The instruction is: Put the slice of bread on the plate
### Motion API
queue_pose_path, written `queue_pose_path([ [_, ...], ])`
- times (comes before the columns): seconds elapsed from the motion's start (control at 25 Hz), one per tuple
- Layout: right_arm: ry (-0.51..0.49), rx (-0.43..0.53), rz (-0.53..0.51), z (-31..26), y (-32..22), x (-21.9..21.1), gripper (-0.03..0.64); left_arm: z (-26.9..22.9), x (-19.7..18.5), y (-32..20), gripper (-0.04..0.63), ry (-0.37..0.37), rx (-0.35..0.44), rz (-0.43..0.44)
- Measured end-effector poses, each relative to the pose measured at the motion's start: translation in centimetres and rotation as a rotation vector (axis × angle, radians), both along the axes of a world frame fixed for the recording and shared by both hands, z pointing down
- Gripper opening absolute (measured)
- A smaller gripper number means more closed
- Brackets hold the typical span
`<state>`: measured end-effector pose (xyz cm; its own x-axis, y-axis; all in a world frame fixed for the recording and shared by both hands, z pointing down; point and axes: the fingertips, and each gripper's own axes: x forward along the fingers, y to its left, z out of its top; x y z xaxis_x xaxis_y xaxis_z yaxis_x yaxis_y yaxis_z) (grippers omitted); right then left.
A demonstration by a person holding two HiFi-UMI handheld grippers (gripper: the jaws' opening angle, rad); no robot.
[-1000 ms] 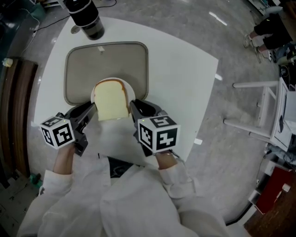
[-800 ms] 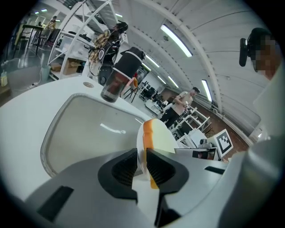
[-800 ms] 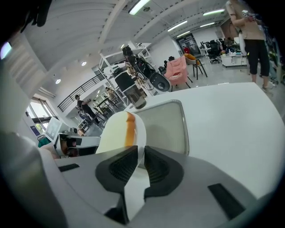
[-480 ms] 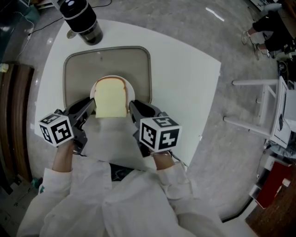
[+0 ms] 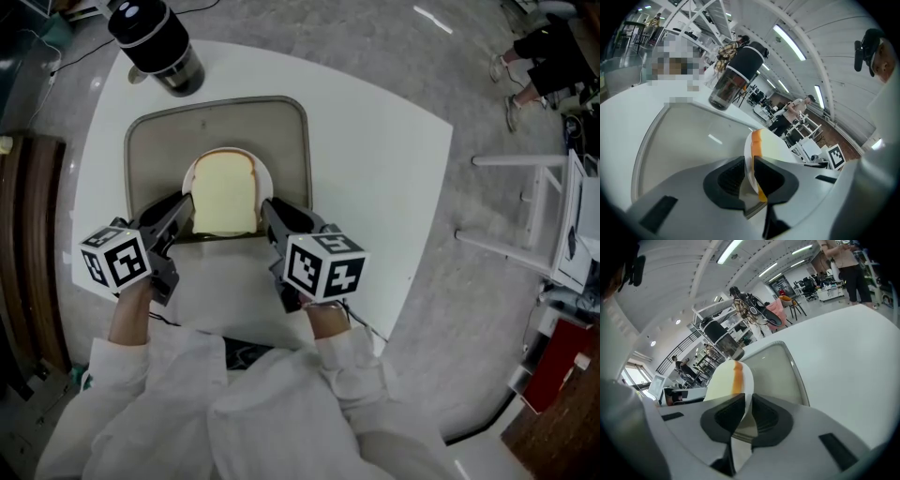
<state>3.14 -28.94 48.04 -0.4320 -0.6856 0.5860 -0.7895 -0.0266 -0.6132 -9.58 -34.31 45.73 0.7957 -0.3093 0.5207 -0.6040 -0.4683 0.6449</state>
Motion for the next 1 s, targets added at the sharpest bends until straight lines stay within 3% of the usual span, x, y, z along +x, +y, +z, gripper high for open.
queue_pose_path([
  [0.56,0.000,0.016,0.052,0.1,-0.7,0.9,0.055,2.0,1.2,-0.8,0.069,-0.055,-0.022,0.034],
  [0.8,0.054,0.024,0.058,0.3,-1.0,1.5,0.057,2.6,1.6,-0.5,0.069,-0.112,-0.007,0.090],
  [1.0,0.157,0.008,0.030,1.1,-0.6,2.2,0.057,2.9,2.3,0.1,0.069,-0.164,0.022,0.154],
])
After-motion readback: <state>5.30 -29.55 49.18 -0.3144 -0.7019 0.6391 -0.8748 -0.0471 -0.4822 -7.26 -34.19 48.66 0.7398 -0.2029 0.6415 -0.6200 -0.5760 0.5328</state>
